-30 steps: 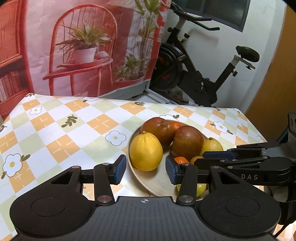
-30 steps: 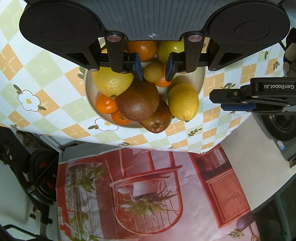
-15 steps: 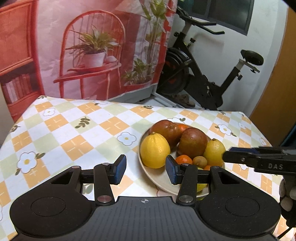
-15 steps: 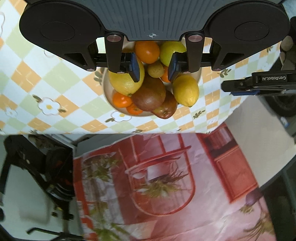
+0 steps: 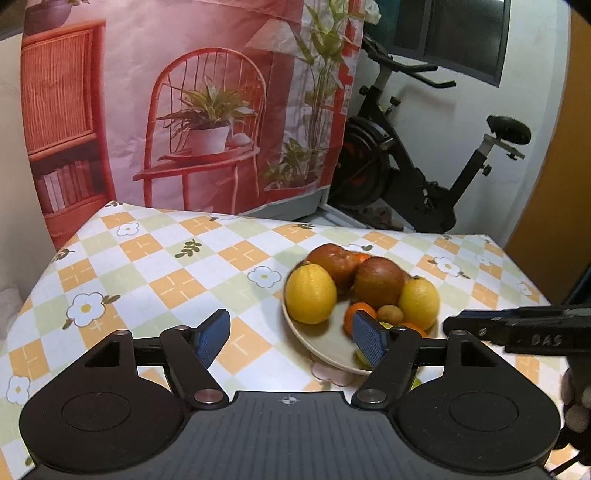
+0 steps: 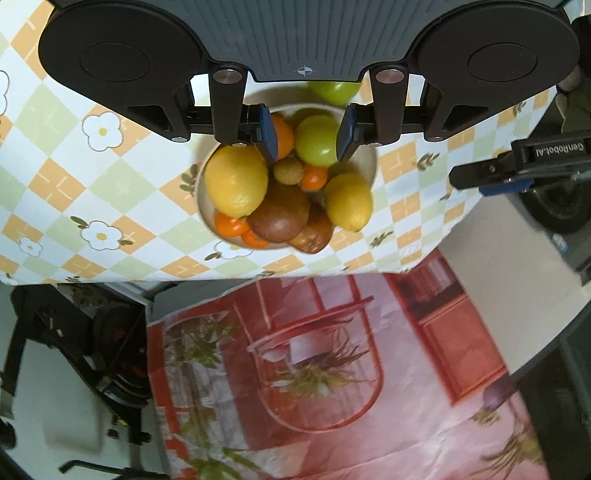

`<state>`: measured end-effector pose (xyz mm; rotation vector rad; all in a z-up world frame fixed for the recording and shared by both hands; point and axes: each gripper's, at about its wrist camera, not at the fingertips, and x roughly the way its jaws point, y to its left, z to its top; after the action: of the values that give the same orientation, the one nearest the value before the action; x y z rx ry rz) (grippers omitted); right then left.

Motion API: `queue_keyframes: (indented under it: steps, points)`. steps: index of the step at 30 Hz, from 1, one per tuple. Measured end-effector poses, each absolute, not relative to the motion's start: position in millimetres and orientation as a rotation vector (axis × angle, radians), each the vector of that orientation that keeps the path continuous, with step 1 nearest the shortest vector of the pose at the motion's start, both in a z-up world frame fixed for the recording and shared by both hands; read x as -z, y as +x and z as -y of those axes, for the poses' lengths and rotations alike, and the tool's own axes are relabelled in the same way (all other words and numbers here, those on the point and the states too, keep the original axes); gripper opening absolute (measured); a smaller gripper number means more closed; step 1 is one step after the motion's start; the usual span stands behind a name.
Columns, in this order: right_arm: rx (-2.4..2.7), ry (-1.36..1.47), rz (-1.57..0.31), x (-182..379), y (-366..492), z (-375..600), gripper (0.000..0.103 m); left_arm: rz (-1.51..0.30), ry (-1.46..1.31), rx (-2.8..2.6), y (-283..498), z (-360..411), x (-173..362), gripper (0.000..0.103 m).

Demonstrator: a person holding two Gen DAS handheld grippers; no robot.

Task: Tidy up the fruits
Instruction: 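Move the right gripper to the green lime and close on it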

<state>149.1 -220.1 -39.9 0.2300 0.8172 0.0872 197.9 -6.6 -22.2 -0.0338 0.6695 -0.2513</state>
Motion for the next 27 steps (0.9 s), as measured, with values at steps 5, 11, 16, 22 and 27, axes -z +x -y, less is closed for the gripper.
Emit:
queue_keyframes:
  steps: [5,11,16,22,27]
  points:
    - [-0.113,0.298,-0.810,32,144,215,0.036,-0.673,-0.045,0.244,189,6,11,0.075]
    - [-0.128,0.294,-0.799,22,139,210,0.038,-0.666,-0.036,0.209,184,-3,-3,0.076]
    - [-0.086,0.231,-0.887,44,139,206,0.038,-0.704,0.002,0.204,182,2,10,0.080]
    - [-0.113,0.179,-0.952,58,144,192,0.048,-0.715,0.009,0.209,180,3,18,0.082]
    - [-0.116,0.190,-1.013,71,156,192,0.048,-0.698,0.018,0.190,176,2,17,0.083]
